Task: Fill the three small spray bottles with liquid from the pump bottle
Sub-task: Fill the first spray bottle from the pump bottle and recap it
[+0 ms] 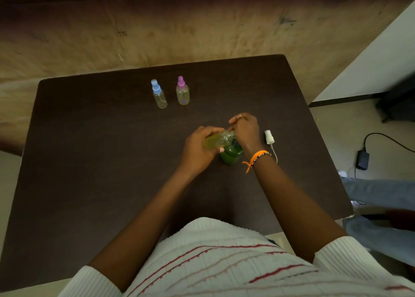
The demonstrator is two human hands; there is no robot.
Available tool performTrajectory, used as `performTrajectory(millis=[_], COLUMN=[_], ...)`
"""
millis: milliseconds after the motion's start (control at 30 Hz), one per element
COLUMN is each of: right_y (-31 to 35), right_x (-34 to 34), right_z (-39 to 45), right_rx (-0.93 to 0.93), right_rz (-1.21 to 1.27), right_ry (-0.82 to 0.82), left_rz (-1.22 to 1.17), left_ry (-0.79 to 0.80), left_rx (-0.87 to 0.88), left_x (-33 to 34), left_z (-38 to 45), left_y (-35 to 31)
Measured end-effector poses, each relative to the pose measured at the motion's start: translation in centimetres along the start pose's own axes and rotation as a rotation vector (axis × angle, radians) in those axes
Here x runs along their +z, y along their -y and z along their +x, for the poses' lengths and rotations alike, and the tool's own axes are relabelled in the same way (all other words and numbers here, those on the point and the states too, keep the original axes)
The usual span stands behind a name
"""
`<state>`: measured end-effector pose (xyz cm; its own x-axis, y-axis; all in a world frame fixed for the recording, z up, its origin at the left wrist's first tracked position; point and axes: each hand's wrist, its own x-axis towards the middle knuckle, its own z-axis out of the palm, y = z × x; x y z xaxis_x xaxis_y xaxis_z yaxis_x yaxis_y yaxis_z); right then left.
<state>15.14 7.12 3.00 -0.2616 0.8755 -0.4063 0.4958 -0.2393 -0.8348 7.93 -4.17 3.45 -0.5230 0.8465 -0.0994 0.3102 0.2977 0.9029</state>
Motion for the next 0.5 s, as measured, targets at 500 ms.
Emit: performTrajectory(millis=[500], right_y=[-1.3], right_x=[0.1], right_z=[1.0], right_rx=[-0.044], right_rz=[0.057], right_ry=[0.052], left_rz=[0.033], left_ry=[0.010], left_rx=[-0.001], left_x=[-0.1], left_z=[-0.1], left_y=[-0.2])
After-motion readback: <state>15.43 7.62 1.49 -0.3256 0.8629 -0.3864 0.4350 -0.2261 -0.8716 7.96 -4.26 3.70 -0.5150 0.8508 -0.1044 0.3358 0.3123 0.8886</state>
